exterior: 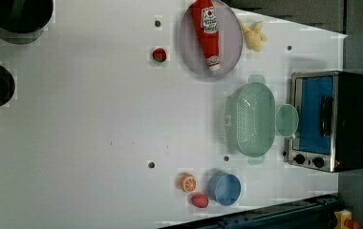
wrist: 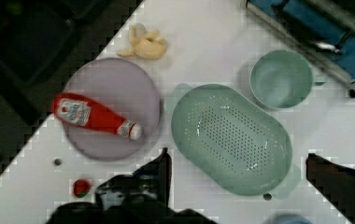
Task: Drag strainer right to left.
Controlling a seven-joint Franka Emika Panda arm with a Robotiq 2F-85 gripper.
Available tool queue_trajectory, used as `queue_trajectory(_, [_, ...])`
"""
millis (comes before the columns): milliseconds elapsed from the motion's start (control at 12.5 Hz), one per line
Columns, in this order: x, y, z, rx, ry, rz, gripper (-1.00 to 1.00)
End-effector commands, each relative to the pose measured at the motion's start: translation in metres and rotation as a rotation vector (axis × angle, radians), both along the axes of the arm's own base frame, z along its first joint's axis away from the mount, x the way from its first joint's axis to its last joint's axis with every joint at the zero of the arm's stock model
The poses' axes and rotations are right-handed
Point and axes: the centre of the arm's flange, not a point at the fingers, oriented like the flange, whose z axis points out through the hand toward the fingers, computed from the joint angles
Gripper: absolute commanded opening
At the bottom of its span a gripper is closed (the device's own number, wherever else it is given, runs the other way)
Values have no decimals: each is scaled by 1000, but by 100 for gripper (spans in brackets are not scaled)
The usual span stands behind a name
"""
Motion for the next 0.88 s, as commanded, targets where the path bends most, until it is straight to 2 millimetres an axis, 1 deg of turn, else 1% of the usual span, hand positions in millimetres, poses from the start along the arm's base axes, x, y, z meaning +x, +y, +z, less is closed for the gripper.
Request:
queue_trajectory(80, [26,0,-160,36,262,-143,100])
queue_trajectory(400, [39,9,-260,56,284,-391,100])
queue_trajectory(480, [45,11,-282,61,282,-446,100])
queue_trajectory(720, [60,16,-343,77,262,-539,100])
queue_trajectory(880, [64,19,-379,89,241,-559,100])
